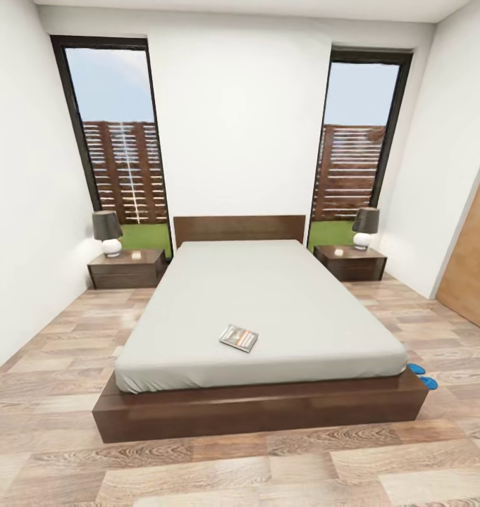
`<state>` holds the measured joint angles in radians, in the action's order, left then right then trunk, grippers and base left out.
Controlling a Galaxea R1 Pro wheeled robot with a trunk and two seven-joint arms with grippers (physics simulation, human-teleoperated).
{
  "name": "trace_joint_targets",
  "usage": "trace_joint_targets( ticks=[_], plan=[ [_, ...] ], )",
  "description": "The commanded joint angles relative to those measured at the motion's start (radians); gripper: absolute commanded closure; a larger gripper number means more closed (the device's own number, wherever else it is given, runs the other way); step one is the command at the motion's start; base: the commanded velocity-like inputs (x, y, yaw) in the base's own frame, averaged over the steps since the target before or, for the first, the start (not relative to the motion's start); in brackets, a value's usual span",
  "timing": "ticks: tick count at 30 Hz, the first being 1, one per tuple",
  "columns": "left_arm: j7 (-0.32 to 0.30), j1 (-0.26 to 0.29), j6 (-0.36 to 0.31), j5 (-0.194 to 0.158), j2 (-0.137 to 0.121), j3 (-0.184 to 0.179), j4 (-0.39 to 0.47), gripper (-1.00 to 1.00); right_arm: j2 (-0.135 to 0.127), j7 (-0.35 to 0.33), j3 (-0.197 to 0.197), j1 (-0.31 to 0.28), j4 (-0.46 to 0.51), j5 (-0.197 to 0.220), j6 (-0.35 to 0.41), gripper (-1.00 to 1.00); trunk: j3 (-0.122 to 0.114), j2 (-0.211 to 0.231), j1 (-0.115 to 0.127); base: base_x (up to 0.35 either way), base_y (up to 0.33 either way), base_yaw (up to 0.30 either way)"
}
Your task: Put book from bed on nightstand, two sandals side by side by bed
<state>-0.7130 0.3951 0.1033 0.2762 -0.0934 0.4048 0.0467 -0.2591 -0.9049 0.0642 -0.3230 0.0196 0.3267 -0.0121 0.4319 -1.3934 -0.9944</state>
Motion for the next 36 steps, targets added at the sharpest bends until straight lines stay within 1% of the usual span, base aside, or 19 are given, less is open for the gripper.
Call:
trace_joint_targets(
  ticks=[1, 36],
  plan=[
    [-0.001, 0.001, 0.008, 0.011, 0.0, 0.006, -0.001, -1.0, 0.0, -0.003, 0.006, -0.001, -0.001, -0.005, -0.001, -1.0, 0.003, -0.001, 0.0, 0.0, 0.0, 0.0],
    [-0.001, 0.001, 0.008, 0.011, 0.0, 0.006, -0.001, -1.0, 0.0, -0.003, 0.006, -0.001, 0.0, -0.005, -0.001, -1.0, 0.058, -0.001, 0.0, 0.0, 0.0, 0.0]
  ],
)
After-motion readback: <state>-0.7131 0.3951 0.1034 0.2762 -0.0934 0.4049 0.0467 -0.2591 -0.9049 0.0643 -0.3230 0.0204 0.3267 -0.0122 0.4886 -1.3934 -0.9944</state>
